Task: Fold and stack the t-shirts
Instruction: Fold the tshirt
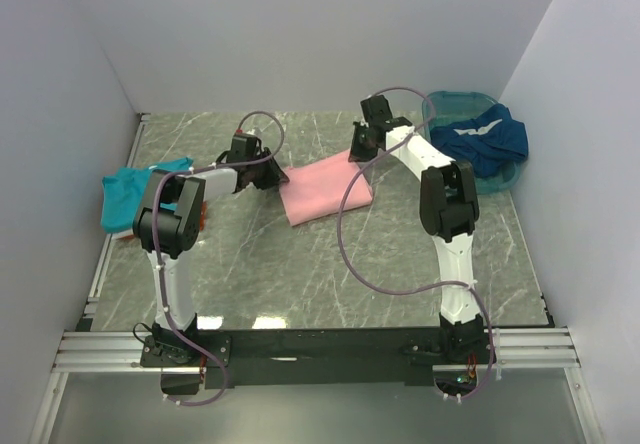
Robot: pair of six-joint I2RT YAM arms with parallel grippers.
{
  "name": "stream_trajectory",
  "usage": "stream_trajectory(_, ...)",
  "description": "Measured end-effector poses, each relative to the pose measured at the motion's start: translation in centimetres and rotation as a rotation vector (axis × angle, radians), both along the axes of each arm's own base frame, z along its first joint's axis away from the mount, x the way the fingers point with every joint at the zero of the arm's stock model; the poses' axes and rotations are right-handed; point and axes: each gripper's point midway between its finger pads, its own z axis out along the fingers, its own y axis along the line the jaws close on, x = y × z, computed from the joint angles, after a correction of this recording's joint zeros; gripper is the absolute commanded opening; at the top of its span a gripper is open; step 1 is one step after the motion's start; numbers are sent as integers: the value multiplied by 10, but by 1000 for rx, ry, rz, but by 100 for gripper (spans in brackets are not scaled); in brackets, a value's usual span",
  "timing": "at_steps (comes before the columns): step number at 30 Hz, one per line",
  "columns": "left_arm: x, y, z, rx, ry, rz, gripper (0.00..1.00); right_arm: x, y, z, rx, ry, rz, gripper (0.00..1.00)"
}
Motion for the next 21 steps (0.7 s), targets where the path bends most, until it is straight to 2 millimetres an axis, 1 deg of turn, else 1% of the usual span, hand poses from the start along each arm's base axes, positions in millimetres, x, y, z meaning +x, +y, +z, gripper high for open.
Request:
stream_trajectory(1,2,0,2,-2,-6,1,46,2,1,-1,3,0,-4,43)
stream_trajectory(3,5,-1,6,-6,-20,1,55,2,0,-5,-3,7,-2,56)
stream_trajectory(4,6,-1,7,-9,-23,4,62,1,0,-5,-8,10,-2,58)
stream_trajectory(6,8,0,8,-12,-27,8,68,0,-2,-7,-16,16,0,60)
stream_trajectory(7,9,0,10,-16,-31,11,74,0,-2,-6,-18,15,-2,60)
stream_trajectory(9,9,2,14,-15,-41,14,77,0,-4,-6,-25,11,-3,60)
stream_trajectory(10,7,3,15,-11,-43,19,81,0,-4,-4,-28,8,-3,60)
stream_trajectory(12,2,8,17,-4,-44,28,83,-2,-7,-1,-40,3,-7,60)
stream_trajectory(14,-6,12,20,1,-44,36,86,-7,-11,6,-48,-7,-9,60)
stream_trajectory(16,-12,17,26,3,-52,44,87,-12,-14,20,-58,-26,-11,60)
stream_trajectory(18,-18,19,34,2,-64,48,88,-18,-16,40,-70,-61,-10,60)
stream_trajectory(21,-24,20,43,-10,-87,45,88,-25,-8,72,-70,-126,10,60)
